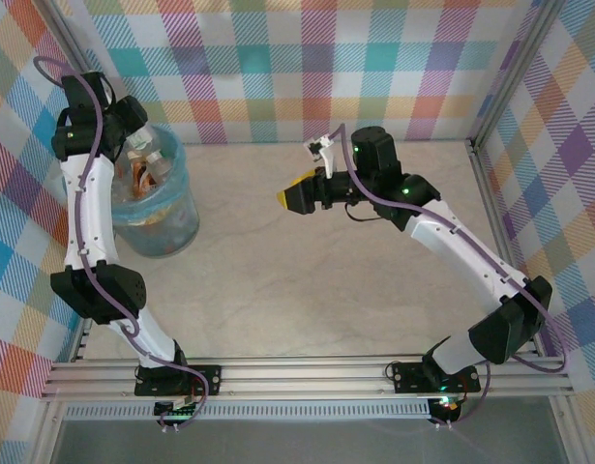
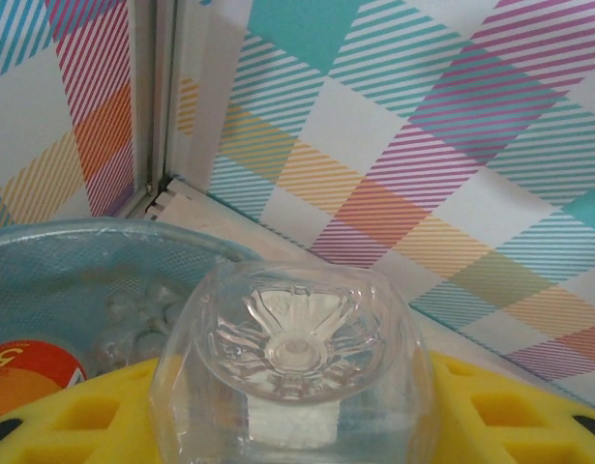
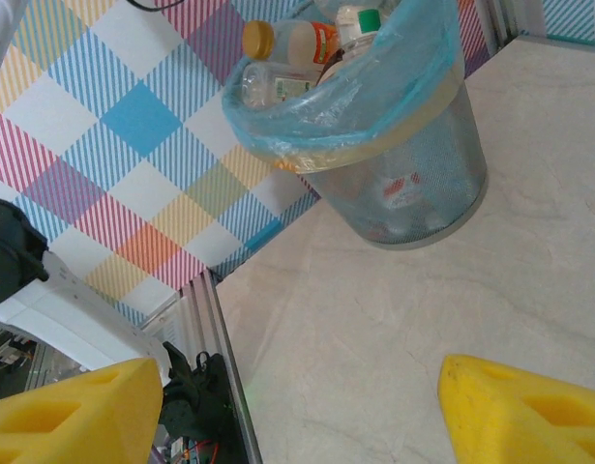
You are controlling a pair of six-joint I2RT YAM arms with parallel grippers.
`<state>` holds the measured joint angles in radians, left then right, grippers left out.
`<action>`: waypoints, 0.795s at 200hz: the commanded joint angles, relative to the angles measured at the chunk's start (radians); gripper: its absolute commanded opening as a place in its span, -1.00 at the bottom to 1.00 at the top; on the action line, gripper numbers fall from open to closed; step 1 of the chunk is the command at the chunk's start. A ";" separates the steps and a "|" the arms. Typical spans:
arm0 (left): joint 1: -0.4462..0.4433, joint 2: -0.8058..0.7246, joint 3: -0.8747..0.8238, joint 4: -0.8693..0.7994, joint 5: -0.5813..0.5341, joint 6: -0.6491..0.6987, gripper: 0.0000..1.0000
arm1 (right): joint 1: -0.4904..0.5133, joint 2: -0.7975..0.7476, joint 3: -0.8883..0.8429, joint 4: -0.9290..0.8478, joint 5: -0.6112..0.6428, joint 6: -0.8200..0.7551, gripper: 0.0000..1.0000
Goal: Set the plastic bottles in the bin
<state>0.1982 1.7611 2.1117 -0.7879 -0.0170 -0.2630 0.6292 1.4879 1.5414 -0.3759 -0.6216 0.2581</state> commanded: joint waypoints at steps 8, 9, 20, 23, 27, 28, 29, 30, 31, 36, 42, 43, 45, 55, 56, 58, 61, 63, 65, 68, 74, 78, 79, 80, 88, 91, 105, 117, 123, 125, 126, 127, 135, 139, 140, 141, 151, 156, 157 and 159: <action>0.018 0.105 0.071 -0.160 0.051 0.048 -0.15 | 0.007 0.019 0.044 0.003 -0.023 0.004 0.50; 0.019 0.108 0.072 -0.162 0.053 0.048 -0.15 | 0.008 0.020 0.044 0.003 -0.023 0.004 0.50; 0.018 0.134 0.080 -0.184 0.064 0.048 -0.07 | 0.009 0.023 0.047 -0.001 -0.024 0.004 0.50; 0.017 0.138 0.079 -0.189 0.063 0.048 -0.04 | 0.009 0.023 0.047 -0.002 -0.024 0.003 0.50; 0.018 0.143 0.078 -0.193 0.059 0.048 0.00 | 0.009 0.023 0.048 -0.003 -0.026 0.004 0.50; 0.019 0.143 0.078 -0.194 0.058 0.048 0.01 | 0.009 0.023 0.047 -0.003 -0.026 0.004 0.50; 0.018 0.144 0.077 -0.196 0.056 0.048 0.03 | 0.009 0.023 0.047 -0.003 -0.026 0.004 0.50; 0.017 0.145 0.076 -0.196 0.054 0.048 0.04 | 0.009 0.023 0.046 -0.003 -0.026 0.004 0.50; 0.018 0.145 0.075 -0.197 0.052 0.048 0.05 | 0.008 0.023 0.047 -0.004 -0.026 0.003 0.50; 0.019 0.145 0.071 -0.200 0.042 0.048 0.12 | 0.010 0.023 0.048 -0.006 -0.024 0.004 0.50; 0.018 0.144 0.065 -0.201 0.029 0.050 0.23 | 0.010 0.022 0.046 -0.007 -0.023 0.003 0.50; 0.018 0.143 0.063 -0.201 0.025 0.050 0.24 | 0.010 0.022 0.045 -0.009 -0.023 0.002 0.50; 0.019 0.142 0.062 -0.203 0.020 0.050 0.28 | 0.010 0.022 0.045 -0.010 -0.022 0.003 0.50; 0.019 0.134 0.057 -0.203 -0.006 0.048 0.44 | 0.012 0.019 0.045 -0.016 -0.020 0.003 0.50; 0.019 0.134 0.057 -0.203 -0.007 0.048 0.45 | 0.011 0.018 0.045 -0.016 -0.020 0.003 0.50; 0.019 0.132 0.057 -0.203 -0.010 0.048 0.47 | 0.012 0.017 0.045 -0.017 -0.019 0.003 0.50; 0.019 0.128 0.057 -0.203 -0.016 0.048 0.50 | 0.012 0.016 0.042 -0.017 -0.018 0.003 0.50; 0.020 0.126 0.058 -0.203 -0.019 0.047 0.53 | 0.012 0.015 0.041 -0.017 -0.018 0.003 0.50; 0.019 0.123 0.059 -0.203 -0.021 0.047 0.55 | 0.012 0.014 0.040 -0.017 -0.018 0.003 0.50; 0.020 0.119 0.059 -0.203 -0.024 0.046 0.57 | 0.012 0.014 0.040 -0.017 -0.018 0.003 0.50; 0.020 0.109 0.062 -0.200 -0.031 0.042 0.62 | 0.013 0.011 0.037 -0.017 -0.017 0.003 0.50; 0.020 0.100 0.063 -0.199 -0.032 0.041 0.63 | 0.013 0.010 0.036 -0.020 -0.015 0.001 0.50; 0.020 0.099 0.063 -0.199 -0.033 0.040 0.64 | 0.013 0.010 0.036 -0.020 -0.015 0.002 0.50; 0.019 0.097 0.064 -0.199 -0.033 0.039 0.64 | 0.013 0.009 0.036 -0.021 -0.015 0.002 0.50; 0.020 0.076 0.066 -0.193 -0.047 0.035 0.66 | 0.013 0.008 0.037 -0.023 -0.015 0.001 0.50; 0.019 0.068 0.065 -0.190 -0.055 0.033 0.67 | 0.013 0.008 0.038 -0.024 -0.013 0.001 0.50; 0.020 0.032 0.065 -0.177 -0.100 0.025 0.68 | 0.015 0.004 0.036 -0.026 -0.010 0.001 0.50; 0.021 0.006 0.065 -0.166 -0.146 0.021 0.68 | 0.016 0.000 0.036 -0.027 -0.009 0.000 0.49; 0.021 -0.004 0.065 -0.162 -0.162 0.017 0.68 | 0.017 -0.001 0.035 -0.028 -0.007 -0.002 0.49; 0.020 -0.007 0.065 -0.160 -0.165 0.016 0.68 | 0.017 -0.003 0.035 -0.029 -0.006 -0.001 0.49; 0.020 -0.007 0.065 -0.159 -0.168 0.015 0.68 | 0.017 -0.003 0.034 -0.029 -0.006 -0.002 0.49; 0.021 -0.008 0.065 -0.159 -0.169 0.015 0.68 | 0.017 -0.004 0.034 -0.030 -0.006 -0.002 0.49; 0.021 -0.015 0.064 -0.153 -0.175 0.009 0.68 | 0.018 -0.007 0.032 -0.033 -0.002 -0.004 0.49; 0.021 -0.016 0.064 -0.150 -0.166 0.005 0.67 | 0.018 -0.008 0.031 -0.035 0.001 -0.004 0.49; 0.020 -0.016 0.064 -0.150 -0.162 0.005 0.67 | 0.018 -0.009 0.032 -0.035 0.001 -0.005 0.49; 0.020 -0.016 0.064 -0.149 -0.160 0.004 0.66 | 0.018 -0.009 0.031 -0.035 0.002 -0.005 0.49; 0.020 -0.009 0.067 -0.149 -0.114 -0.006 0.61 | 0.018 -0.015 0.024 -0.037 0.009 -0.007 0.49; 0.019 -0.005 0.067 -0.146 -0.087 -0.010 0.57 | 0.018 -0.017 0.021 -0.038 0.014 -0.007 0.49; 0.019 -0.004 0.067 -0.146 -0.080 -0.009 0.56 | 0.018 -0.018 0.021 -0.038 0.015 -0.007 0.49; 0.017 -0.003 0.067 -0.146 -0.068 -0.011 0.55 | 0.018 -0.017 0.019 -0.038 0.017 -0.007 0.49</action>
<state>0.2066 1.7805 2.1700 -0.9413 -0.1314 -0.2535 0.6411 1.5082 1.5478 -0.3946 -0.6163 0.2573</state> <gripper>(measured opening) 0.806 0.747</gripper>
